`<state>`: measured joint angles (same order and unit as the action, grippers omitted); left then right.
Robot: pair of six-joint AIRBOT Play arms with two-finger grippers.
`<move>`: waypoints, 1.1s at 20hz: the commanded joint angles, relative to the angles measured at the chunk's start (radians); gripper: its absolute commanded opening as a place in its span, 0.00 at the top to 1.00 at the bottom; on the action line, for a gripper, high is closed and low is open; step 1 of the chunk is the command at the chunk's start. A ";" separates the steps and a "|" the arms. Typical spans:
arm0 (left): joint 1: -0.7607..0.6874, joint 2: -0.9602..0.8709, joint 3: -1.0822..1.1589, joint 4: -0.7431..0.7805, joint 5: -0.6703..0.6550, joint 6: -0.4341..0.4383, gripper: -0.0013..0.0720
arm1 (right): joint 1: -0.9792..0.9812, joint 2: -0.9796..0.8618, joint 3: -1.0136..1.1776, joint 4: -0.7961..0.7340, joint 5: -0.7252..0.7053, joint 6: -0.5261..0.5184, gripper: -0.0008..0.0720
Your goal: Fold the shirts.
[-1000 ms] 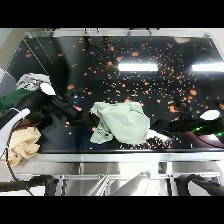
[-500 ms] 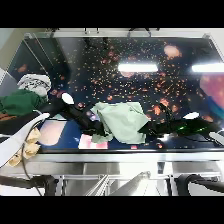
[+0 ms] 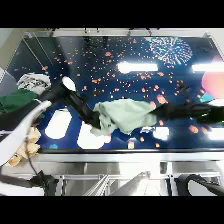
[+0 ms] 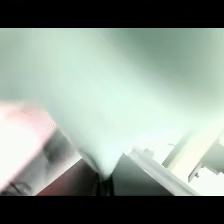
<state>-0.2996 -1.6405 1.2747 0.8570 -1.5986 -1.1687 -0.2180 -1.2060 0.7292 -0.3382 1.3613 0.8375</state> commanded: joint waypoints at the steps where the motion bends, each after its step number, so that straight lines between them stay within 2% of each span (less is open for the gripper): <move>1: 0.111 0.197 0.155 -0.180 -0.119 -0.002 0.97 | -0.149 0.206 0.130 0.270 0.176 0.014 0.96; 3: 0.172 0.312 0.245 -0.452 -0.080 0.035 0.97 | -0.169 0.333 0.182 0.529 0.203 -0.001 0.96; 5: 0.203 0.399 0.329 -0.667 -0.045 0.090 0.97 | -0.168 0.447 0.215 0.719 0.192 -0.005 0.96; 7: 0.205 0.478 0.401 -0.717 -0.013 0.110 0.97 | -0.173 0.563 0.234 0.832 0.138 -0.050 0.96; 8: 0.205 0.513 0.426 -0.706 0.006 0.130 0.96 | -0.176 0.607 0.240 0.826 0.088 -0.057 0.96; 9: 0.211 0.549 0.444 -0.665 0.029 0.140 0.96 | -0.180 0.640 0.241 0.794 0.035 -0.057 0.96; 11: 0.229 0.600 0.447 -0.496 0.066 0.132 0.95 | -0.178 0.671 0.241 0.595 -0.093 -0.053 0.96; 13: 0.232 0.594 0.432 -0.317 0.055 0.055 0.95 | -0.177 0.637 0.237 0.383 -0.170 0.015 0.96; 17: 0.231 0.468 0.220 -0.274 0.040 0.047 0.95 | -0.114 0.424 0.204 0.248 -0.177 0.021 0.96; 19: 0.238 0.363 0.105 -0.271 0.066 0.086 0.95 | -0.024 0.265 0.201 0.145 -0.197 0.022 0.96; 20: 0.251 0.303 0.060 -0.272 0.082 0.102 0.96 | 0.029 0.160 0.201 0.101 -0.231 0.022 0.91; 21: 0.263 0.246 0.032 -0.272 0.092 0.129 0.95 | 0.059 0.071 0.202 0.087 -0.267 0.022 0.59; 22: 0.278 0.186 0.012 -0.273 0.097 0.140 0.95 | 0.069 -0.010 0.209 0.088 -0.291 0.022 0.34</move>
<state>-0.0479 -1.3163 1.3834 0.5682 -1.5249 -1.0748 -0.2272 -0.9955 0.9348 -0.1482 1.1481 0.8555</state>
